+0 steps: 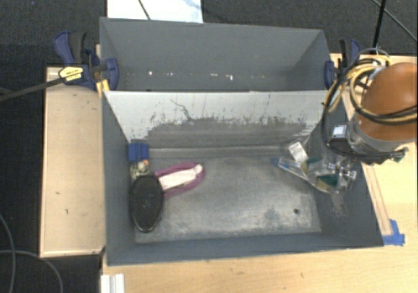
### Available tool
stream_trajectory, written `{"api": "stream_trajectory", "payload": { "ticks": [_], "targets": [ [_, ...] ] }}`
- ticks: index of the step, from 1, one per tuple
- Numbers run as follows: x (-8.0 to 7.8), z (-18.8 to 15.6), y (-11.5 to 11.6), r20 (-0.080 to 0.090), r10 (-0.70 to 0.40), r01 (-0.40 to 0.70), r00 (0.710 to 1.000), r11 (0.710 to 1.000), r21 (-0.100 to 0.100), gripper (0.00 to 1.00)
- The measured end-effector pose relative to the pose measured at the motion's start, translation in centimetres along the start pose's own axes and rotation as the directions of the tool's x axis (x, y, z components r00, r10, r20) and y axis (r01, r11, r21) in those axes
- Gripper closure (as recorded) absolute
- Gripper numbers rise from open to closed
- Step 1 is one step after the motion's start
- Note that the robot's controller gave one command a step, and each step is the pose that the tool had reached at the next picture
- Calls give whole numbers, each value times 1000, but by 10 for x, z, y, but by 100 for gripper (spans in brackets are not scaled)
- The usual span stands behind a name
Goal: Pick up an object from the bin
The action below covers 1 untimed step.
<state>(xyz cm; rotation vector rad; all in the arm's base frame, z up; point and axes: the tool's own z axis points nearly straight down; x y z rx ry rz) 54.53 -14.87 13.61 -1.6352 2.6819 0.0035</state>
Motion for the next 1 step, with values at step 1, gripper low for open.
{"api": "stream_trajectory", "payload": {
  "ticks": [1],
  "targets": [
    [-5, -91, -11, 2, -13, 13, 1000, 1000, 12, 100]
  ]
}}
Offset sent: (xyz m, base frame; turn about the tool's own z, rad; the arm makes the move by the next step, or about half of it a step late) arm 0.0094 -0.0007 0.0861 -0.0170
